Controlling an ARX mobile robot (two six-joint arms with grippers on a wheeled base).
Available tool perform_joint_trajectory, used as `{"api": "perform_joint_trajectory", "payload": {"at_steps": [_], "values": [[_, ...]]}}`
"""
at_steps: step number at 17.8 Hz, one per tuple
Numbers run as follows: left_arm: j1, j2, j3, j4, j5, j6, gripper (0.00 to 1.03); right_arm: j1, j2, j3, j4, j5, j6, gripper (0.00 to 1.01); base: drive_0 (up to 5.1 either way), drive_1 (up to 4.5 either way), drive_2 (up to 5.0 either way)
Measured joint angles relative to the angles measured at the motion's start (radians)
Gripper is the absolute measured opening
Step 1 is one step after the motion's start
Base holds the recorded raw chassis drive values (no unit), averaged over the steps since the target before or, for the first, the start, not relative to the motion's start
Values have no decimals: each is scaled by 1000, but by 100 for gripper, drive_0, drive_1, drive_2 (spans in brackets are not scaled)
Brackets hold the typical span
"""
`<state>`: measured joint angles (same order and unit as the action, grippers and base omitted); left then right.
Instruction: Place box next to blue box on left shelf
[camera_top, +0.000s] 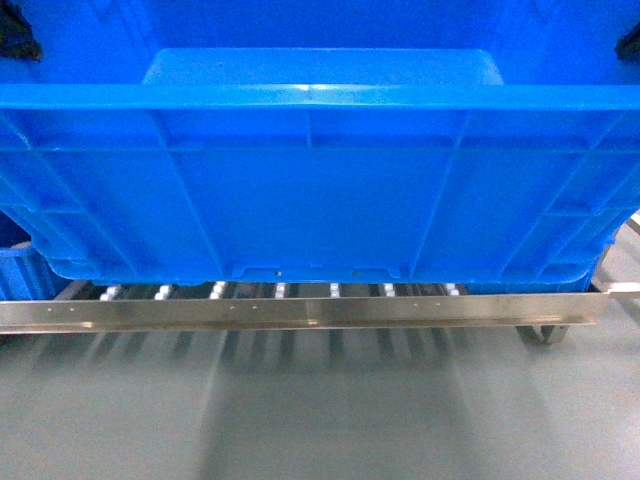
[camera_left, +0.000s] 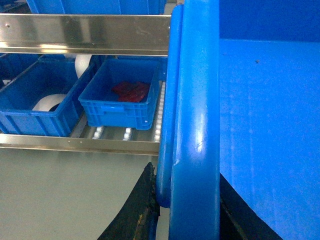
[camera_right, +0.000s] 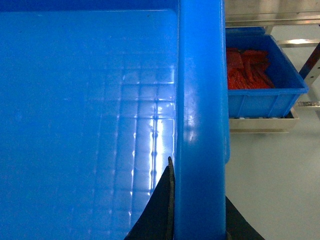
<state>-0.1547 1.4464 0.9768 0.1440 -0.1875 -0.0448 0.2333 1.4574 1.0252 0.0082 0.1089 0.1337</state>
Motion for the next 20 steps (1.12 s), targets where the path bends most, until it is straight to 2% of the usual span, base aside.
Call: {"api": "perform_joint_trajectory", "payload": {"at_steps": [20], "values": [[0,0,0,-1,0,0,19,0,0,0,-1,0,0,7,0,0,0]]}}
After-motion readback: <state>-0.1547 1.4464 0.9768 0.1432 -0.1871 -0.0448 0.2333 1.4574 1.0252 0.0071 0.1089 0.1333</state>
